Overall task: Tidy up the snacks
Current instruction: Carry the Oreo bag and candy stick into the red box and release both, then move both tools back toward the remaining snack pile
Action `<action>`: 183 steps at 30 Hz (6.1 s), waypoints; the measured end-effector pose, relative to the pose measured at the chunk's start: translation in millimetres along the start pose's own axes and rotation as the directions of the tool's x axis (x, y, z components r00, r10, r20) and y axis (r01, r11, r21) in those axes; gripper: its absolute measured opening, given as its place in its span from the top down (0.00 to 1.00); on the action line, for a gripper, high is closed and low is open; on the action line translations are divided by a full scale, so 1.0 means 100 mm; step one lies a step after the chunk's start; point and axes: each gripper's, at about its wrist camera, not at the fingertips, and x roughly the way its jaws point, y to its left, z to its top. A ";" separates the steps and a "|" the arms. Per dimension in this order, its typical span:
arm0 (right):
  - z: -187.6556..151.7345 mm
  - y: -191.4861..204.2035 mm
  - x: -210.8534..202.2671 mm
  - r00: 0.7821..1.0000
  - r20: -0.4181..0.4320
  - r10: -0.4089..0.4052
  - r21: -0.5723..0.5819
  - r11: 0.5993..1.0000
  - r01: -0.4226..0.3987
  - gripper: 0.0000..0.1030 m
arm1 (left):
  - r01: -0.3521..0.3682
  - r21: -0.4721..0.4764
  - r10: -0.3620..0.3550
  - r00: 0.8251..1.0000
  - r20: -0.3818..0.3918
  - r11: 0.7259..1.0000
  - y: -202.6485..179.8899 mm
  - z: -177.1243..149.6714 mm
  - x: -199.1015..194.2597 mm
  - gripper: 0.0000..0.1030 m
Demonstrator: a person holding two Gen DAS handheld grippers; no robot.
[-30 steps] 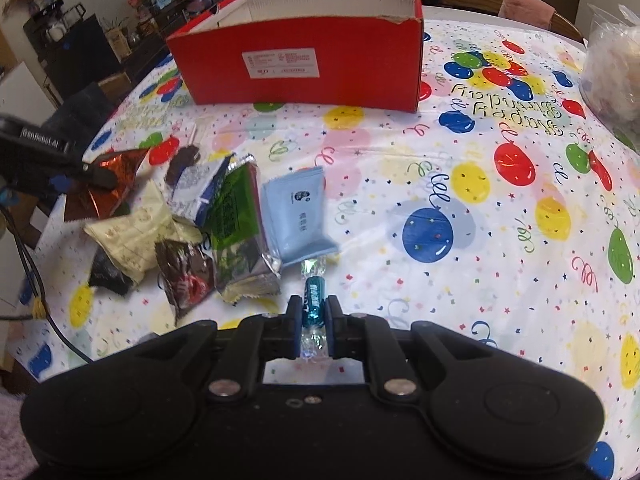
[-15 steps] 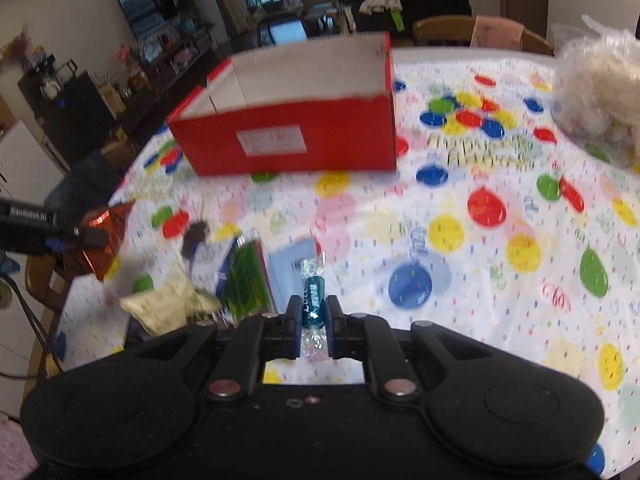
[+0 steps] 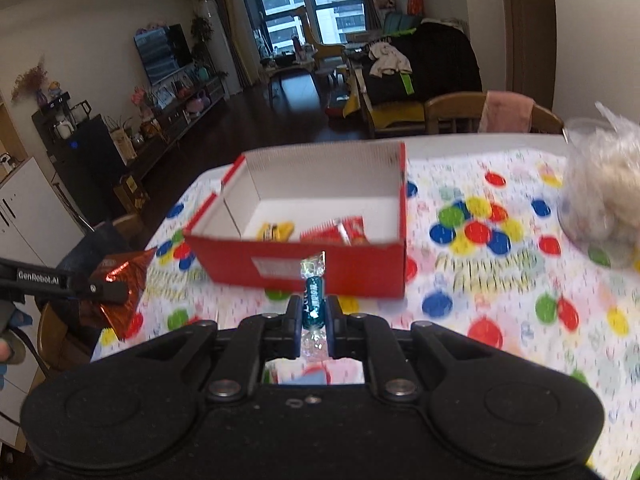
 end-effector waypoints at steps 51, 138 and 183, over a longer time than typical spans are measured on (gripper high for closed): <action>1.08 -0.31 2.67 0.920 -0.393 -0.003 -0.092 0.995 -0.036 0.90 | -0.240 0.187 0.294 0.886 -0.358 0.953 -0.59 1.77 2.50 0.58; -0.53 0.23 0.19 0.993 -0.114 0.039 -0.152 0.987 -0.057 0.01 | 0.005 0.322 0.015 0.998 -0.059 0.947 -0.30 -0.65 0.05 0.26; -1.34 0.87 1.07 0.961 -0.227 -0.160 -0.605 0.796 -0.010 0.40 | -0.110 0.070 0.123 0.967 -0.222 0.991 0.18 -1.41 0.69 0.26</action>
